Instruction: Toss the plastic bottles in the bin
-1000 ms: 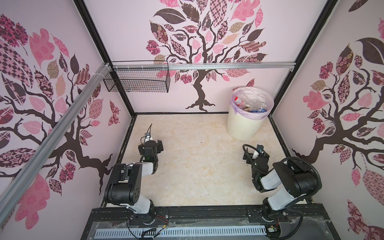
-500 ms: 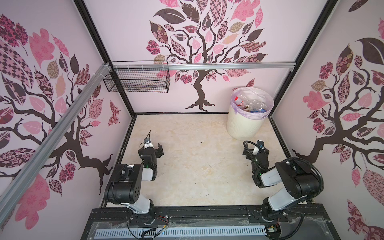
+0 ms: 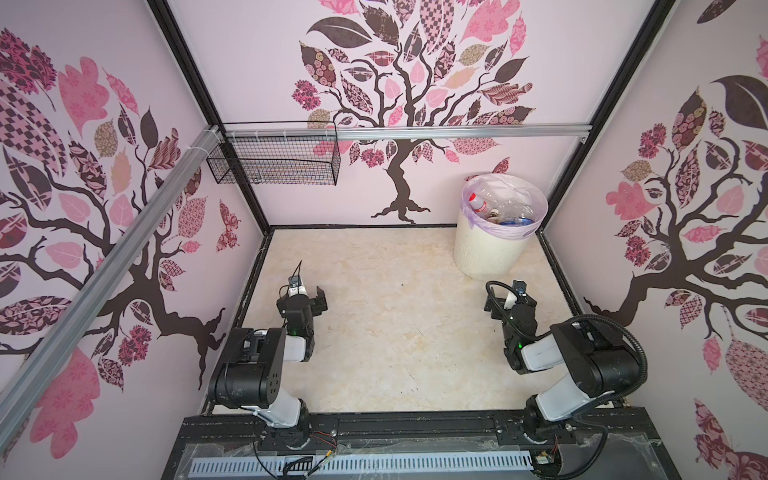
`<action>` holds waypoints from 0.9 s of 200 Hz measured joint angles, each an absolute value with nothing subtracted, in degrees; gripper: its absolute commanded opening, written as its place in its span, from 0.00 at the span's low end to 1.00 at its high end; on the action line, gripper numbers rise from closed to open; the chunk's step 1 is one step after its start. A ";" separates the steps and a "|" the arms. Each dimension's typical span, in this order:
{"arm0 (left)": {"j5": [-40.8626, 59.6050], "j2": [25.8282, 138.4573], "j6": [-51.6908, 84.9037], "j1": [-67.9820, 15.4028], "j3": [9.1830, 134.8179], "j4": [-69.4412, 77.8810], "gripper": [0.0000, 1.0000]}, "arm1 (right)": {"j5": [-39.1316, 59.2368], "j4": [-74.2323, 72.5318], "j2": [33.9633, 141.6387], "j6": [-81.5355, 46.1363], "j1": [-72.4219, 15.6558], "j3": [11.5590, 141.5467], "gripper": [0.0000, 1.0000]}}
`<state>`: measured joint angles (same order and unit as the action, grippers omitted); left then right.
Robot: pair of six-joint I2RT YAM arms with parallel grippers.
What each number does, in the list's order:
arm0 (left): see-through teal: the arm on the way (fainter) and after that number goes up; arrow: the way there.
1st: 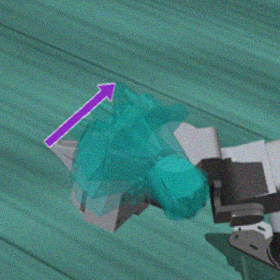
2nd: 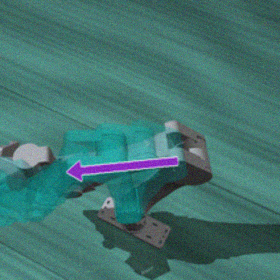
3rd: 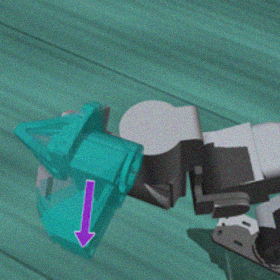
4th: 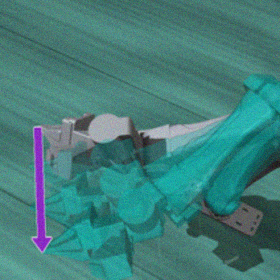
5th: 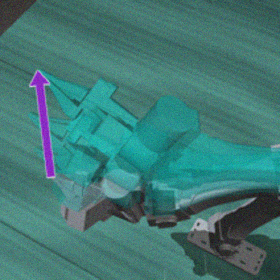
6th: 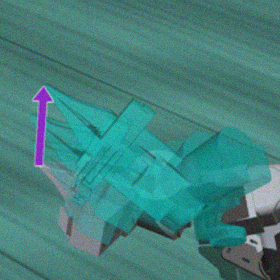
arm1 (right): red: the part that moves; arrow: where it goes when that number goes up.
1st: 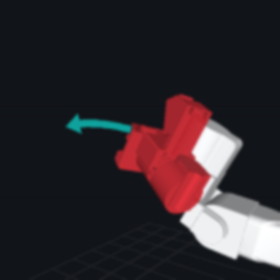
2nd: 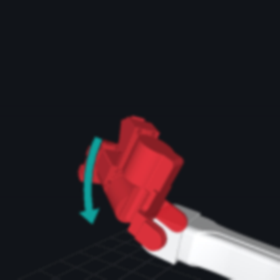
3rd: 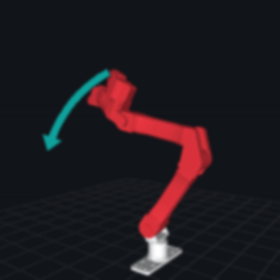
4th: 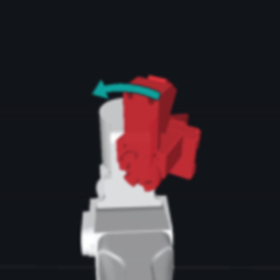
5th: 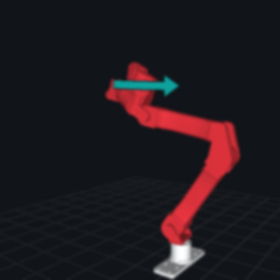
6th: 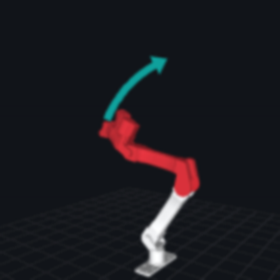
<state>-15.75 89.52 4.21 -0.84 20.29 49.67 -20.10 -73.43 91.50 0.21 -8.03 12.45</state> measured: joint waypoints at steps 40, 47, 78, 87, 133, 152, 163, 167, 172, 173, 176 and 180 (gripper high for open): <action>-15.75 89.52 4.21 -0.84 20.29 49.67 0.98 | -19.00 -71.44 91.48 -0.25 -6.92 13.58 0.99; -15.75 89.52 4.21 -0.84 20.29 49.67 0.98 | -18.83 -71.22 91.48 -0.27 -6.85 13.58 0.99; -15.75 89.52 4.21 -0.84 20.29 49.67 0.98 | -18.41 -70.98 91.50 -0.43 -6.83 13.58 0.99; -15.75 89.52 4.21 -0.84 20.29 49.65 0.98 | -18.35 -70.96 91.48 -0.43 -6.83 13.58 0.99; -15.75 89.52 4.21 -0.84 20.29 49.65 0.99 | -18.17 -69.56 88.60 -0.40 -6.83 13.43 0.99; -15.73 89.52 4.21 -0.84 20.29 49.67 0.98 | -16.99 -66.63 83.02 -0.40 -6.79 13.39 0.99; -15.75 89.52 4.21 -0.84 20.29 49.67 0.98 | -16.64 -68.99 82.50 -0.40 -6.76 12.71 0.99; -15.73 89.52 4.21 -0.84 20.29 49.67 0.99 | -16.62 -70.30 82.74 -0.40 -6.76 12.16 0.99; -15.73 89.52 4.21 -0.84 20.29 49.67 0.98 | -16.62 -71.66 83.18 -0.40 -6.76 11.31 0.99; -15.73 89.52 4.21 -0.84 20.29 49.67 0.98 | -16.62 -71.85 83.24 -0.40 -6.76 11.16 0.99; -15.75 89.52 4.21 -0.84 20.29 49.67 0.98 | -16.53 -72.66 83.66 -0.40 -6.76 10.39 0.99; -15.73 89.52 4.21 -0.84 20.29 49.67 0.98 | -16.43 -73.47 84.07 -0.40 -6.76 9.65 0.99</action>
